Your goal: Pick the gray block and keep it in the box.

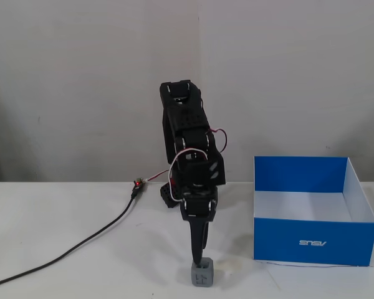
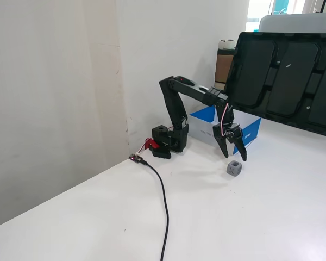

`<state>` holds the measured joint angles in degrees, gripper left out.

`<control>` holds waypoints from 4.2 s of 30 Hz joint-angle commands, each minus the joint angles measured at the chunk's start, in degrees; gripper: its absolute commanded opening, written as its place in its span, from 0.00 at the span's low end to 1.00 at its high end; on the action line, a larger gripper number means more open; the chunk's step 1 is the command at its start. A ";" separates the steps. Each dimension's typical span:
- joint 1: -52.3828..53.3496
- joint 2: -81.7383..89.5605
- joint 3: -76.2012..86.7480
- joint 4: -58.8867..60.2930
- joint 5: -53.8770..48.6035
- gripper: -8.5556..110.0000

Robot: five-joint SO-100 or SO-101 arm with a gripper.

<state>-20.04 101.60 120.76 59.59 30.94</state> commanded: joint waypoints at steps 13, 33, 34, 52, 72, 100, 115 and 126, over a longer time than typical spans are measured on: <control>0.44 -7.56 -5.36 -5.27 0.70 0.27; 1.67 -12.13 -6.86 -6.59 0.70 0.10; 1.76 -12.13 -6.77 -6.68 0.70 0.09; 1.93 -6.06 -10.46 -0.79 0.26 0.09; -9.14 10.55 -19.86 13.01 -0.97 0.09; -48.78 18.37 -21.36 21.18 -2.81 0.09; -54.14 13.89 -17.23 16.96 -5.01 0.11; -54.58 12.92 -17.05 14.41 -8.35 0.19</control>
<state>-73.74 114.17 104.50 75.23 23.38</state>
